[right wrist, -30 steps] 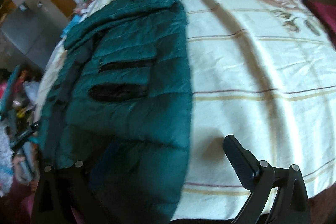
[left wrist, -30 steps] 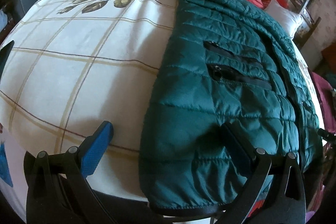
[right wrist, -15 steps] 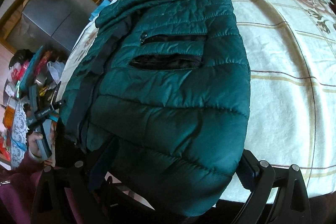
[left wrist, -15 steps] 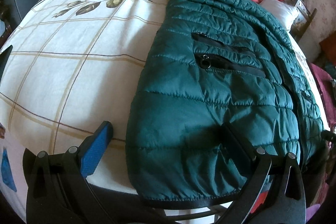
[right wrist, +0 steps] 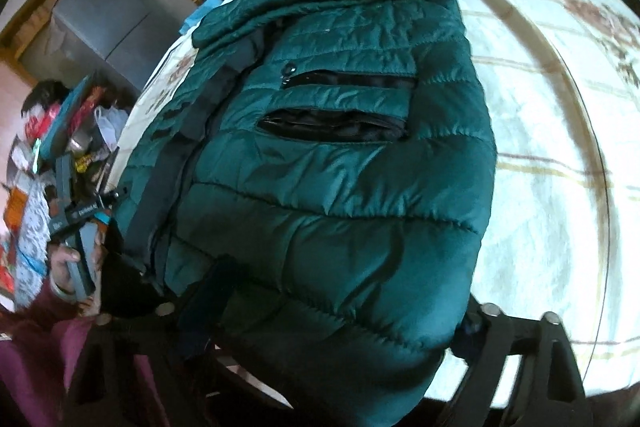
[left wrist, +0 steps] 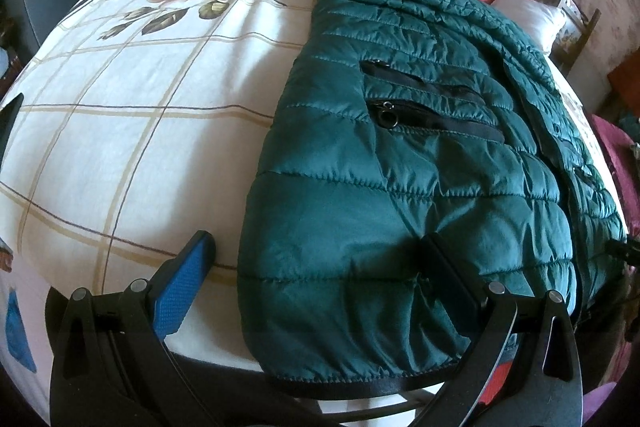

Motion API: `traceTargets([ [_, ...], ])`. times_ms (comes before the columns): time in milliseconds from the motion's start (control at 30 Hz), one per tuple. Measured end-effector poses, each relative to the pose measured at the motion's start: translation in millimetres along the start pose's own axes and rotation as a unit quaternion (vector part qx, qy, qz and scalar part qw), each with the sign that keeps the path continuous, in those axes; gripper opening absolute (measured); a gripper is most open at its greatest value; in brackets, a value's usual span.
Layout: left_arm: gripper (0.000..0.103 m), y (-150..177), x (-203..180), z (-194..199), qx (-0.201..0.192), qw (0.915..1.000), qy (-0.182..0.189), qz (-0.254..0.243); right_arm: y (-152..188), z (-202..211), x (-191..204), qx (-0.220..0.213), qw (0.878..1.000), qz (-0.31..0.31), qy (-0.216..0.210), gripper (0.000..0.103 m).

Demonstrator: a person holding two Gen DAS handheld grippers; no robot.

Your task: Fold large clothes

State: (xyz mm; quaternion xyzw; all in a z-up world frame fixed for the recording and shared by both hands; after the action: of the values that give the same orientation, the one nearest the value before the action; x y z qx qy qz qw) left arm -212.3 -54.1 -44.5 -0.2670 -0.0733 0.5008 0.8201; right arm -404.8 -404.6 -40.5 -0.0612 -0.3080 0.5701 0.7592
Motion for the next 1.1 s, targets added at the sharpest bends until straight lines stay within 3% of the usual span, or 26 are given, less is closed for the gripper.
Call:
traceTargets([
  [200,0.102,-0.3,-2.0,-1.2,0.006,0.9999,0.002,-0.008,-6.9,4.6,-1.3,-0.017,1.0,0.014,0.004,0.043],
  [267,0.099,-1.1,-3.4,-0.7,0.006,0.9999,0.004,-0.01,-8.0,6.8,-1.9,-0.019,1.0,0.014,0.0,0.04],
  [467,0.067,-3.0,-14.7,2.0,0.008,0.9996,0.017,-0.02,-11.3,11.3,-0.2,-0.027,0.999,0.016,-0.008,0.033],
  [633,0.027,-10.0,-20.3,13.8,-0.004,0.999,0.012,-0.042,-23.7,26.1,5.2,-0.049,0.998,0.009,-0.036,0.027],
  [700,0.019,-18.2,-17.7,21.5,-0.009,0.9992,0.028,-0.027,-32.4,35.4,9.1,-0.063,0.997,0.007,-0.052,0.026],
  [800,0.017,-33.6,-16.0,32.0,-0.016,0.9981,0.059,-0.008,-46.8,48.6,16.3,-0.082,0.994,0.01,-0.066,0.025],
  [1100,0.017,-82.2,-20.6,63.0,-0.073,0.9947,0.072,-0.004,-89.1,76.3,26.6,-0.139,0.988,0.028,-0.066,0.025],
])
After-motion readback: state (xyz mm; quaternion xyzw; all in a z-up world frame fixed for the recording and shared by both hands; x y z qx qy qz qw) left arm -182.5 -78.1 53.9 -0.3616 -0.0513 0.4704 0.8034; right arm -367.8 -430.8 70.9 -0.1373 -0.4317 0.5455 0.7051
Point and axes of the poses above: each gripper's, at about its wrist camera, not at the fingertips, and z roughly against the way its jaws point, x to its left, y to its underside, the point moved 7 cm from there along -z, roughly the way its jaws point, and after that the axes turned 2 degrees about -z, right-handed, at the moved point
